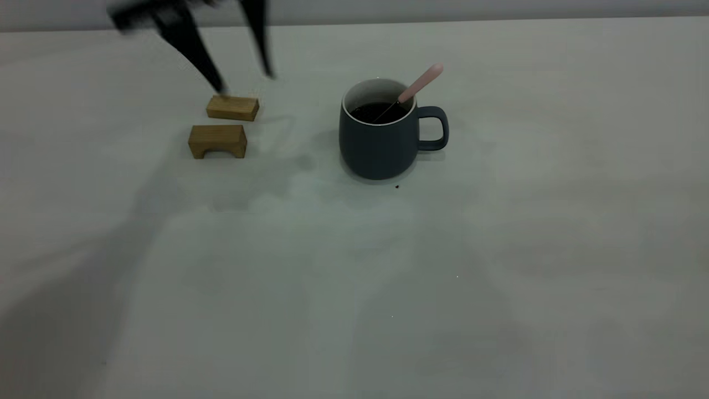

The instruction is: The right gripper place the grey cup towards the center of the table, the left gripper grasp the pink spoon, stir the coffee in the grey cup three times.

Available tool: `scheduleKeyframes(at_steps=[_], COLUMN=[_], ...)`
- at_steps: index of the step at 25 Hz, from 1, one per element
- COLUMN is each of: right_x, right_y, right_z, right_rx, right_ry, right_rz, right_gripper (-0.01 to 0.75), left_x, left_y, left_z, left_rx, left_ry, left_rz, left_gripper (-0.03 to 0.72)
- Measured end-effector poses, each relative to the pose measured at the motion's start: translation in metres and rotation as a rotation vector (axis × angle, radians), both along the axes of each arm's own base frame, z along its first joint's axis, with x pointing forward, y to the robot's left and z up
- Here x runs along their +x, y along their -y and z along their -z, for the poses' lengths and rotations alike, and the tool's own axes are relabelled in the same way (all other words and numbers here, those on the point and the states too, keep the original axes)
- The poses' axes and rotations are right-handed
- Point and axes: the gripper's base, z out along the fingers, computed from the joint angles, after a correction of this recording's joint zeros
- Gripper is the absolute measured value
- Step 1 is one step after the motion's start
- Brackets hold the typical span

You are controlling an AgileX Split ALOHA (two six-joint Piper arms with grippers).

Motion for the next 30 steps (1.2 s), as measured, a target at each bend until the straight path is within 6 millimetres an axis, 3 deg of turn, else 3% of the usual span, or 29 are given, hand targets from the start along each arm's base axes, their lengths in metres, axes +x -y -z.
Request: scheduleKeyframes(at_steps=[6, 10, 13, 16, 18, 21, 26, 30], right_x=[0.0, 0.0, 0.0, 0.0, 0.0, 0.0, 0.0, 0.0], right_y=[0.0, 0.0, 0.0, 0.0, 0.0, 0.0, 0.0, 0.0], right_z=[0.0, 0.0, 0.0, 0.0, 0.0, 0.0, 0.0, 0.0], right_rx=[0.0, 0.0, 0.0, 0.0, 0.0, 0.0, 0.0, 0.0], right_ry=[0.0, 0.0, 0.0, 0.0, 0.0, 0.0, 0.0, 0.0], right_rz=[0.0, 0.0, 0.0, 0.0, 0.0, 0.0, 0.0, 0.0], right_gripper=[0.377, 0.377, 0.377, 0.377, 0.377, 0.377, 0.377, 0.377], left_x=[-0.014, -0.043, -0.08, -0.138, -0.18, -0.247, -0.348, -0.403], left_y=[-0.024, -0.044, -0.058, -0.075, -0.088, -0.109, -0.144, -0.159], left_z=[-0.092, -0.168, -0.221, -0.256, -0.264, -0.256, -0.204, -0.152], left_rx=[0.127, 0.192, 0.215, 0.221, 0.22, 0.221, 0.245, 0.224], left_ry=[0.276, 0.506, 0.671, 0.792, 0.838, 0.886, 0.982, 1.102], left_rz=[0.058, 0.185, 0.368, 0.531, 0.563, 0.564, 0.546, 0.483], left_gripper=[0.43, 0.42, 0.418, 0.418, 0.418, 0.418, 0.417, 0.417])
